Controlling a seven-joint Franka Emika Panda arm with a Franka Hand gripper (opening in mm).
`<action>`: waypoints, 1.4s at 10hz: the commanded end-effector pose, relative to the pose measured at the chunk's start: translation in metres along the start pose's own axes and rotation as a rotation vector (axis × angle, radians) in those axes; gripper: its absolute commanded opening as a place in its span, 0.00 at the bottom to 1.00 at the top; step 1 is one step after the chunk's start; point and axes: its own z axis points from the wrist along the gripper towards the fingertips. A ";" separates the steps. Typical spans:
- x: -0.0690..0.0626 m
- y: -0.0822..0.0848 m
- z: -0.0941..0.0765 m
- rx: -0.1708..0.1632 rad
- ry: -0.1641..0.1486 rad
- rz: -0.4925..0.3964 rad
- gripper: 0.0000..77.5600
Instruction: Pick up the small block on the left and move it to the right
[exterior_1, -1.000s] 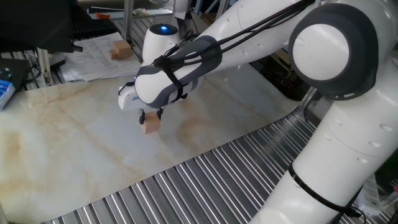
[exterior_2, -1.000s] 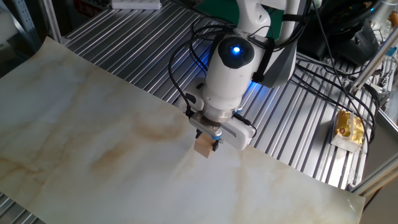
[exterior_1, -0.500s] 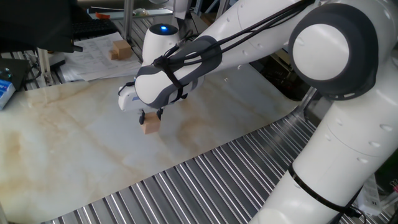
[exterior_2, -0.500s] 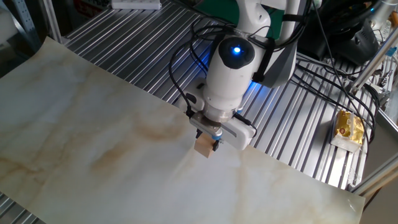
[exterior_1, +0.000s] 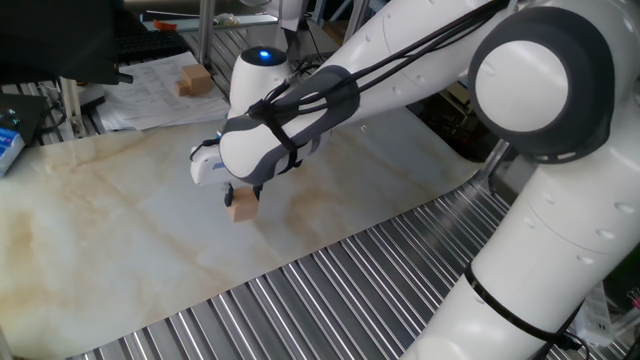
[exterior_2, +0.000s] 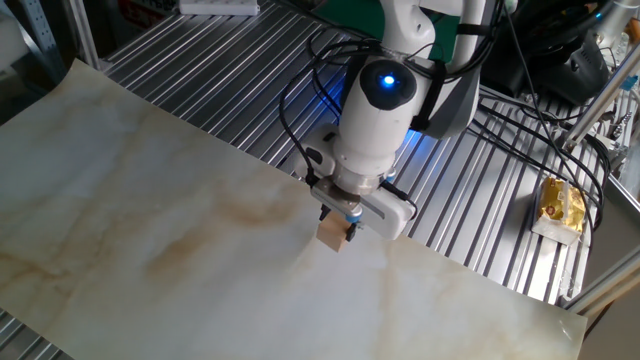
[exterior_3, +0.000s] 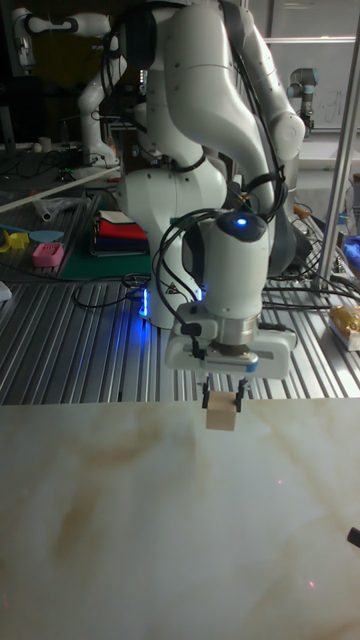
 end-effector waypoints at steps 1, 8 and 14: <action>-0.001 0.001 -0.001 0.011 -0.001 -0.060 0.02; -0.001 0.001 -0.001 0.043 0.090 -0.121 0.02; -0.001 0.001 -0.001 -0.052 0.095 -0.049 0.02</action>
